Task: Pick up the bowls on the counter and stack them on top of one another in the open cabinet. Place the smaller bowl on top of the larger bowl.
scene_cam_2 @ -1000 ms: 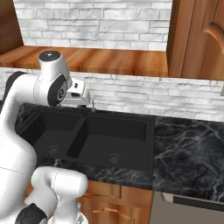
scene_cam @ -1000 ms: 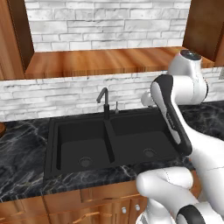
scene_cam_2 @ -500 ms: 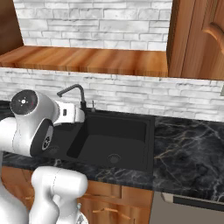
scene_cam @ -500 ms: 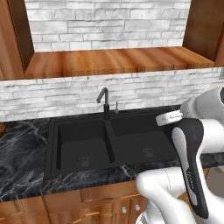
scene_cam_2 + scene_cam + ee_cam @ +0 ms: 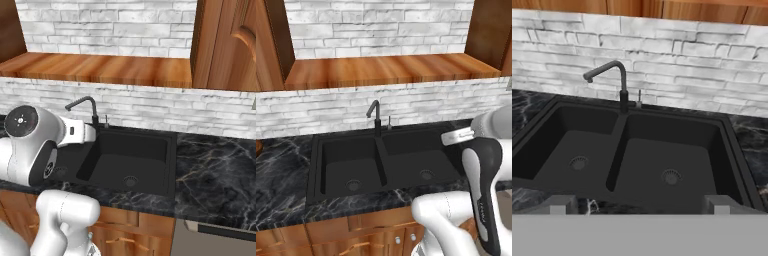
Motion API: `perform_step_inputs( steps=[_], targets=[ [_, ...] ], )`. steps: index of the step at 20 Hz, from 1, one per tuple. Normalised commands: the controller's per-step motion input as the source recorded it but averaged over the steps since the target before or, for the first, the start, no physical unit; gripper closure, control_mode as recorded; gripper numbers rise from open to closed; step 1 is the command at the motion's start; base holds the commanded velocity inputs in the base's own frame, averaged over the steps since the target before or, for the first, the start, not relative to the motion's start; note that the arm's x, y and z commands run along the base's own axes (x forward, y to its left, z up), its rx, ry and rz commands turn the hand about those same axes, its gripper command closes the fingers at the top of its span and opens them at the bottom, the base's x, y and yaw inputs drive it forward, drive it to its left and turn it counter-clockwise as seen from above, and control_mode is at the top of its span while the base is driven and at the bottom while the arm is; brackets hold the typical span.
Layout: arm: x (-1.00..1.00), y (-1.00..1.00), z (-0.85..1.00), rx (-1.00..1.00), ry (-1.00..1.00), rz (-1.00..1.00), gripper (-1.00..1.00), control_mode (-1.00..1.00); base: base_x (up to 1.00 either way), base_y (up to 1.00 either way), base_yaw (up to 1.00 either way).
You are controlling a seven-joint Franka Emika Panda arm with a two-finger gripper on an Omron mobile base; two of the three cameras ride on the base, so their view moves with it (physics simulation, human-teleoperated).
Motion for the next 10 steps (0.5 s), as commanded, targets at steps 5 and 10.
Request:
perform_step_inputs(
  steps=[5, 10],
  targets=[
    [-0.87, 0.00, -0.18, 0.00, -0.09, 0.00, -1.00, -1.00, 0.00, 0.00, 0.00],
    [-0.66, 0.00, -0.22, 0.00, -0.02, 0.01, -1.00, -1.00, 0.00, 0.00, 0.00]
  ],
)
